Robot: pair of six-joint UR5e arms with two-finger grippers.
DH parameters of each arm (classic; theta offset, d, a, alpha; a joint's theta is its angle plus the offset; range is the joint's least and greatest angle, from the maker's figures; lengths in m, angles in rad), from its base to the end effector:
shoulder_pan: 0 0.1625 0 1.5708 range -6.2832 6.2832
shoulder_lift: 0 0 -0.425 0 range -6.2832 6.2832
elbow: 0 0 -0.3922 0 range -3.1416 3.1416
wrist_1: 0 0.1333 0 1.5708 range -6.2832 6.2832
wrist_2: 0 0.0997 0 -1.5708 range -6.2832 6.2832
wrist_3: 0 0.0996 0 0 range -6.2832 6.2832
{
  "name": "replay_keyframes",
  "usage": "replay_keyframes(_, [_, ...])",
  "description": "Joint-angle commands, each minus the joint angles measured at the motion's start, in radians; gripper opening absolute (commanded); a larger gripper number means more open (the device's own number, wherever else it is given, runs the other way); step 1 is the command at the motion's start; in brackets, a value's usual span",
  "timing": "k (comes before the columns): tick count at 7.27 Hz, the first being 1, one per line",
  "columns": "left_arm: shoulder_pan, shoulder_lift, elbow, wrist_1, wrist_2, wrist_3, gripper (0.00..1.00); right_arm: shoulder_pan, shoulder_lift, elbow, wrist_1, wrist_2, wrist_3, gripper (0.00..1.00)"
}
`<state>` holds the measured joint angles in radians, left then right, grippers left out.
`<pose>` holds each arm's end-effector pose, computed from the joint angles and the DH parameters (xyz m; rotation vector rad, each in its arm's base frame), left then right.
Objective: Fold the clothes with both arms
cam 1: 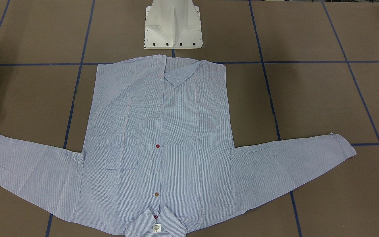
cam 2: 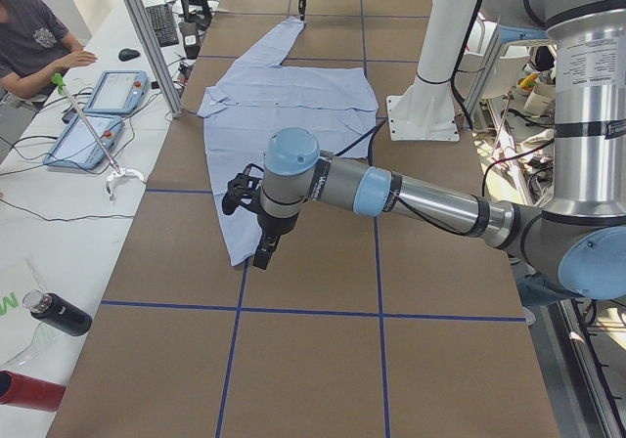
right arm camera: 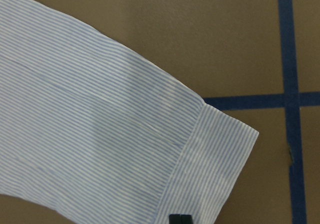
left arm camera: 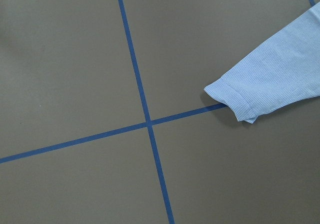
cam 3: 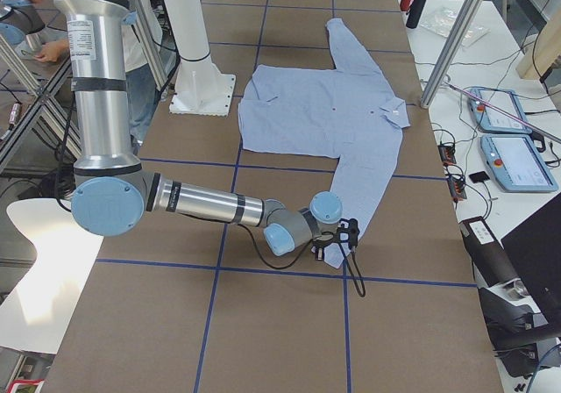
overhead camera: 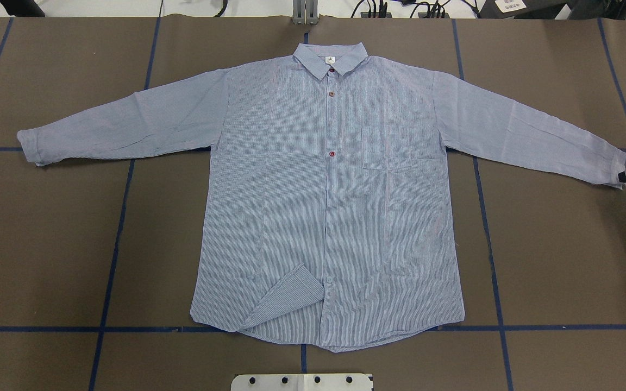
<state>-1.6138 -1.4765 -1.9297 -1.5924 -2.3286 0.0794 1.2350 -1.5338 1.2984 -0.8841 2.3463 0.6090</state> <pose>-0.0843 -0.4514 0.5243 0.3180 0.7347 0.1429 -0.1106 -0.5099 0.6992 0.0346 -0.8725 0.0807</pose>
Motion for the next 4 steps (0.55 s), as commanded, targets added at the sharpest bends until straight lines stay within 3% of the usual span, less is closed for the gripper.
replay_keyframes(1, [0.000, -0.001, 0.000, 0.000, 0.000, -0.001, 1.00, 0.094, -0.005, 0.077, -0.006, 0.101, -0.002, 0.00])
replay_keyframes(2, [-0.002, -0.002, 0.000, 0.000, 0.000, -0.001, 1.00, 0.106, -0.008, 0.113, -0.007, 0.132, 0.000, 0.00])
replay_keyframes(4, [0.000, -0.004, 0.000, 0.002, 0.000, 0.000, 1.00, 0.095, -0.038, 0.085, -0.007, 0.070, -0.002, 0.00])
